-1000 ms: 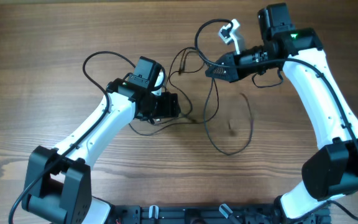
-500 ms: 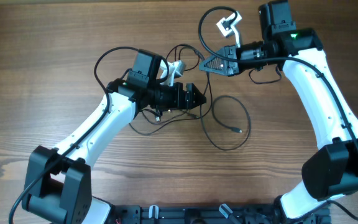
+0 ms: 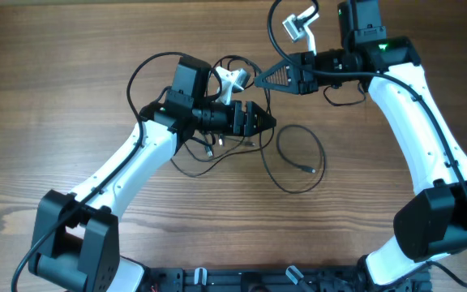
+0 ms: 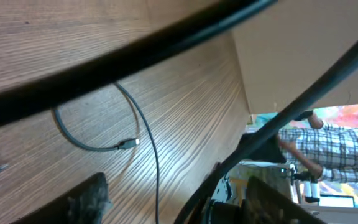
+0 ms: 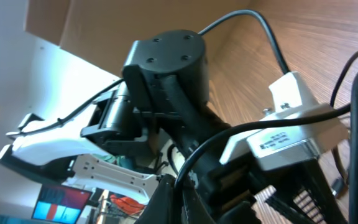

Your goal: Untangle cables

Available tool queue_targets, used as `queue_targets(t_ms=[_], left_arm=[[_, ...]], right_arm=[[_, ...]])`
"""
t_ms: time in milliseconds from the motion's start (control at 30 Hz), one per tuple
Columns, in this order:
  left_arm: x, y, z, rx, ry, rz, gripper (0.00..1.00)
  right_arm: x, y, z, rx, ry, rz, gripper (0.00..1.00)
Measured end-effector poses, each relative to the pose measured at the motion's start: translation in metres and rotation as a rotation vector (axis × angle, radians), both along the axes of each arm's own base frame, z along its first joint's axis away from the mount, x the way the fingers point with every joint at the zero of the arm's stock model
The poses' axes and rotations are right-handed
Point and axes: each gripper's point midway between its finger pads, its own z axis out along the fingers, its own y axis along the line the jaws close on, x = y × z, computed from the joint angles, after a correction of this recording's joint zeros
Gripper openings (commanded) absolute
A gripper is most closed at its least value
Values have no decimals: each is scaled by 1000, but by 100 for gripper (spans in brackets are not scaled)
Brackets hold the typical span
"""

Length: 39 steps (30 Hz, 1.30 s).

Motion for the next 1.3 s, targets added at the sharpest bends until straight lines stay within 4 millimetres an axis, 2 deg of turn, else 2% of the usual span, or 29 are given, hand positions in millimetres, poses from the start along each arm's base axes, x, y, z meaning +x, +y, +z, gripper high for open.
queue_targets(t_ms=[100, 133, 200, 233, 300, 367, 467, 533, 567, 633, 733, 800, 900, 1000, 1167, 1300], left_arm=[[0, -1, 1, -6, -3, -3, 36], [0, -1, 1, -6, -4, -4, 25], [-3, 1, -2, 6, 24, 2, 15], [-4, 4, -6, 28, 44, 10, 7], [-10, 17, -26, 129, 113, 56, 4], [-14, 49, -58, 324, 202, 163, 4], [-17, 98, -87, 559, 260, 285, 4], [-19, 130, -98, 689, 290, 361, 4], [-20, 161, -105, 797, 319, 440, 4], [-21, 186, -108, 867, 347, 511, 4], [-20, 230, -110, 957, 398, 643, 4], [-22, 252, -110, 988, 433, 710, 4], [-22, 280, -110, 997, 477, 794, 4], [-25, 305, -110, 993, 527, 875, 4], [-31, 331, -110, 976, 595, 962, 4], [-32, 330, -110, 940, 615, 965, 4]], right_arm=[[0, 1, 3, 15, -2, 5, 4], [1, 1, 3, 16, -2, 5, 4], [2, 0, 2, 5, 6, -3, 4], [4, 0, -1, -14, 14, -16, 4], [10, -1, -10, -70, 27, -55, 4], [18, -4, -23, -144, 37, -109, 4], [29, -10, -38, -235, 43, -178, 4], [39, -19, -53, -332, 70, -257, 4], [44, -25, -61, -385, 87, -302, 4], [52, -40, -78, -490, 129, -392, 4], [64, -92, -114, -755, 229, -626, 4], [67, -140, -131, -933, 283, -797, 4], [67, -208, -140, -1118, 337, -1005, 4], [63, -271, -141, -1205, 406, -1180, 4], [53, -331, -141, -1193, 518, -1333, 4], [50, -345, -141, -1160, 551, -1353, 4]])
